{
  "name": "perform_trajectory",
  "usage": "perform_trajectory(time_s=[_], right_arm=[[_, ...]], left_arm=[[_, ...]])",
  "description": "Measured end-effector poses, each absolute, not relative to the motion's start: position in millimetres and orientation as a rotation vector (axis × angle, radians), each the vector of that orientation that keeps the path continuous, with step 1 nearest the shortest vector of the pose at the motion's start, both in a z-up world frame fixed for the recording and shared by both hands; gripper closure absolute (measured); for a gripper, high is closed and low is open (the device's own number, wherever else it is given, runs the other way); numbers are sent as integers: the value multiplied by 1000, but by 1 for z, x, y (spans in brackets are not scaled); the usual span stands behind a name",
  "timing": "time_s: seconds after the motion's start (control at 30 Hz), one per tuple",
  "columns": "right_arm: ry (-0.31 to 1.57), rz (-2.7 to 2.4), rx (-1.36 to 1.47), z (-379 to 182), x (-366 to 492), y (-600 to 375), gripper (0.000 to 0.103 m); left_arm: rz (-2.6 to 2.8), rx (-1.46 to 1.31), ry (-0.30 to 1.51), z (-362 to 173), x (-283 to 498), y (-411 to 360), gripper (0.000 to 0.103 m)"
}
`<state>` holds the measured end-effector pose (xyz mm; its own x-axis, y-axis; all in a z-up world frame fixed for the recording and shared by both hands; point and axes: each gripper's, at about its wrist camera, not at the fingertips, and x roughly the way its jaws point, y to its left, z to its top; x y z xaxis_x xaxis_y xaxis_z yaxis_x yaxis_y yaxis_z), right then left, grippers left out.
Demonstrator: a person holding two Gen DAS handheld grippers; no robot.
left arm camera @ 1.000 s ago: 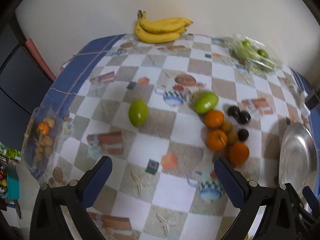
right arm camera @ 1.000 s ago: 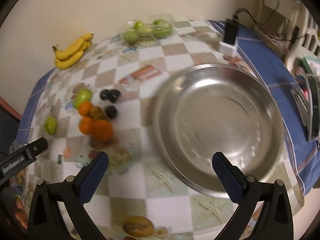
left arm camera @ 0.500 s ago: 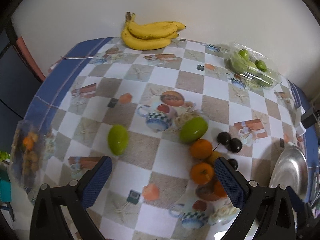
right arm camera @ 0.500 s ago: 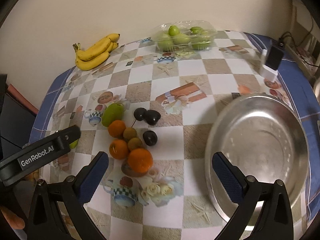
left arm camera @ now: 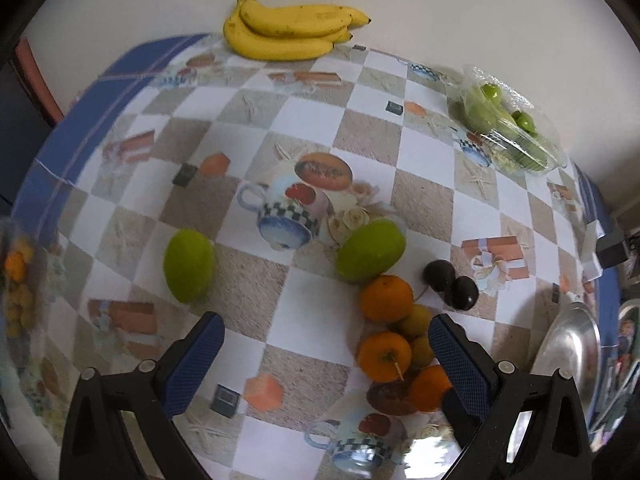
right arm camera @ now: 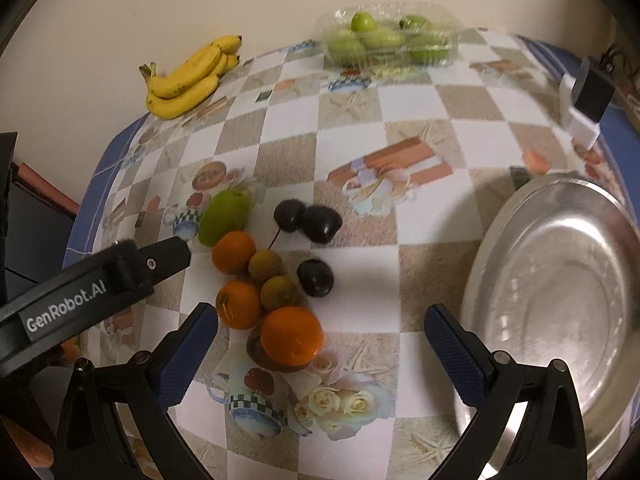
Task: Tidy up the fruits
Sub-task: 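Grasp the large orange with the right tool while the left tool grasps a stemmed tangerine, then carry both held oranges over the steel bowl with both tools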
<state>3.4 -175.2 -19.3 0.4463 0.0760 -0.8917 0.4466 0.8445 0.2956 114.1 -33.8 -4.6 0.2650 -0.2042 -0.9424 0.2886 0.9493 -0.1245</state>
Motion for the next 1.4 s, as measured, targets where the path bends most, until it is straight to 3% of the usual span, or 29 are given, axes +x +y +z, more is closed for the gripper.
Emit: perform_trajectory(time_s=[0.23,0.3,0.5,0.57,0.63,0.7,0.93,1.3,1.4], right_arm=[[1129,-201,588,-37,5,-170,14],[1133,-184,606,-41,6,-168,15],[1145,-155,619,-48,9,-163,32],[1141,-147,626,-49,9,-163,39],[1142,-140,630,-50,9,-163,55],[1143,-139,629,-50,10,-163,61],[1123,-138,645,-43,2,-167,62],[1107,-217,665,-32,-16,-187,62],[1101,-220,671,-31,-16,-188,62]], left_arm=[[-367,16,1314,-20,112,-34,4],[-383,13,1318,-21,112,-37,7],[-437,-5,1363,-33,109,-45,20],[-443,-18,1373,-36,108,-46,23],[-447,-27,1378,-37,108,-46,27],[-453,-35,1381,-37,108,-46,30],[-469,-66,1389,-35,107,-44,42],[-475,-46,1393,-38,102,-51,69],[-473,-43,1389,-37,101,-51,70]])
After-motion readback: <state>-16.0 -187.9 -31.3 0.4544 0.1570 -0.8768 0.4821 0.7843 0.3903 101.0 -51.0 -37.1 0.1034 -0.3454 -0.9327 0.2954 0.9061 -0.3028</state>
